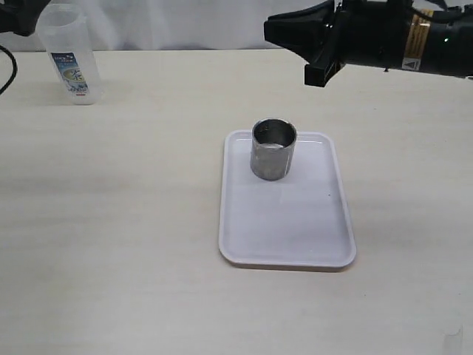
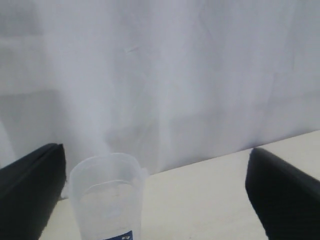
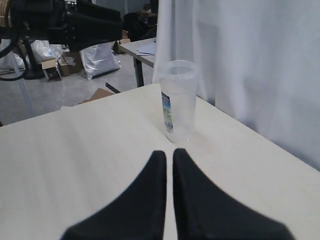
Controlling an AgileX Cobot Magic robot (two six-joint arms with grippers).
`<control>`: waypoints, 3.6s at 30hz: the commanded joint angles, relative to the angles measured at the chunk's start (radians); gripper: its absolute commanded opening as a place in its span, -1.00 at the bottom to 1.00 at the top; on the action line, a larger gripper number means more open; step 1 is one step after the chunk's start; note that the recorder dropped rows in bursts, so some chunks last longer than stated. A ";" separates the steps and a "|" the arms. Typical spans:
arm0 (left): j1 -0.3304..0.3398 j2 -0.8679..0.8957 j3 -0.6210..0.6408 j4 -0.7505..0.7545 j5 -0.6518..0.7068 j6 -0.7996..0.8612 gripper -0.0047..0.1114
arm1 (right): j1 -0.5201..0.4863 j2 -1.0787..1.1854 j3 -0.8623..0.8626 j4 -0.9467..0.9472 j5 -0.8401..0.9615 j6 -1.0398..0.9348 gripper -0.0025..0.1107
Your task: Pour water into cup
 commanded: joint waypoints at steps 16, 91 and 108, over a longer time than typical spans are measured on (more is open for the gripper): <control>0.000 -0.369 0.039 0.340 0.048 -0.397 0.64 | -0.006 -0.529 0.200 0.203 0.475 0.003 -0.88; -0.022 -1.103 0.488 -0.540 0.186 -0.226 0.64 | -0.006 -0.743 0.220 0.203 0.479 0.019 -0.88; -0.047 -1.533 0.571 -0.881 0.813 0.497 0.64 | -0.006 -0.743 0.220 0.203 0.479 0.019 -0.88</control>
